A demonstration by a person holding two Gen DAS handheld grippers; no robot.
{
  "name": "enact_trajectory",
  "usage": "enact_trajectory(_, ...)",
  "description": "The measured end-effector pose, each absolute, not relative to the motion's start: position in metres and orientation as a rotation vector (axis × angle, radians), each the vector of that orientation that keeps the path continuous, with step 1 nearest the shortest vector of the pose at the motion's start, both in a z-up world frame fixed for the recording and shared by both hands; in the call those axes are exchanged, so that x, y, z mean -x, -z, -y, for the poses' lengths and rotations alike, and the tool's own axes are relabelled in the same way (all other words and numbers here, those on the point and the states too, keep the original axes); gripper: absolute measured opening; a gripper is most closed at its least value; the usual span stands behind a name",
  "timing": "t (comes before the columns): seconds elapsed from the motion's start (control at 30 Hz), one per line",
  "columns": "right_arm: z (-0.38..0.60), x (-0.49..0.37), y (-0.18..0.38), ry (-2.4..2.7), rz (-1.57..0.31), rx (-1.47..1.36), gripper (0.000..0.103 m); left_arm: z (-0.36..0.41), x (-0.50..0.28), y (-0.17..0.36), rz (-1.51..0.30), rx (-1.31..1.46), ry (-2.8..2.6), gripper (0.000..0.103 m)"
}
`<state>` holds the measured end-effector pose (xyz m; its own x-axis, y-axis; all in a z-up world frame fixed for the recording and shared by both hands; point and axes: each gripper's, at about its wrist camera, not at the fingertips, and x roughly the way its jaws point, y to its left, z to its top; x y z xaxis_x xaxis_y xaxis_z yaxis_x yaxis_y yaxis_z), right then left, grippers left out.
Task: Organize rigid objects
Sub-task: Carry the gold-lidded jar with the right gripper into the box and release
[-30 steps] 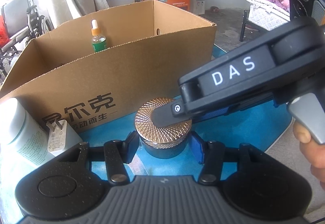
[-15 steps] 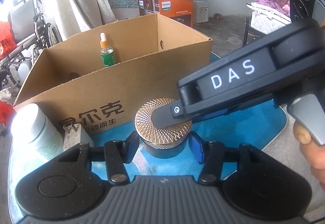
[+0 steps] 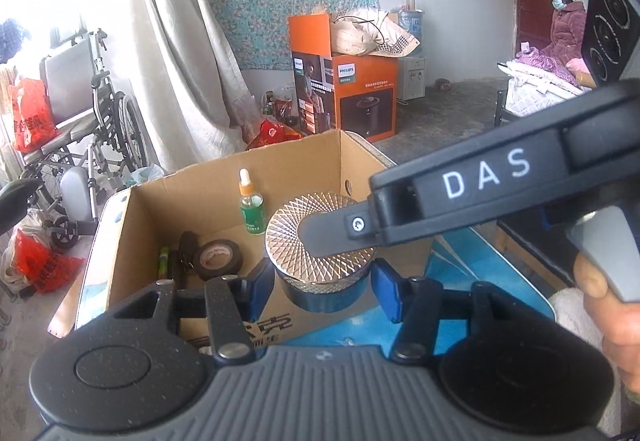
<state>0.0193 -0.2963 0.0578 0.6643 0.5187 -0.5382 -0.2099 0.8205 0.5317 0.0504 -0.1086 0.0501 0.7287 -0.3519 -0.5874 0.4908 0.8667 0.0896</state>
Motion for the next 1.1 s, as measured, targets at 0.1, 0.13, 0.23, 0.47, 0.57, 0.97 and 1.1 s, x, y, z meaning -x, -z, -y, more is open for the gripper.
enact_trajectory(0.1, 0.303, -0.046, -0.077, -0.440, -0.731, -0.421, 0.043, 0.117, -0.076, -0.062, -0.589, -0.236, 0.469, 0.055)
enact_trajectory(0.13, 0.307, -0.057, -0.081, -0.444, -0.739, -0.414, 0.043, 0.121, -0.087, -0.065, -0.597, -0.235, 0.466, 0.055)
enact_trajectory(0.23, 0.316, -0.095, -0.085, -0.451, -0.777, -0.392, 0.044, 0.131, -0.122, -0.063, -0.645, -0.216, 0.464, 0.055)
enact_trajectory(0.47, 0.334, -0.203, -0.063, -0.443, -0.945, -0.362, 0.044, 0.147, -0.213, -0.034, -0.805, -0.135, 0.443, 0.055)
enact_trajectory(0.57, 0.333, -0.240, -0.045, -0.447, -1.011, -0.330, 0.044, 0.153, -0.243, -0.020, -0.871, -0.109, 0.430, 0.055)
enact_trajectory(0.97, 0.325, -0.305, -0.015, -0.450, -1.075, -0.156, 0.044, 0.167, -0.298, 0.006, -0.971, -0.032, 0.370, 0.055)
enact_trajectory(1.1, 0.322, -0.314, -0.005, -0.434, -1.082, -0.111, 0.044, 0.171, -0.310, 0.019, -1.036, 0.005, 0.365, 0.056)
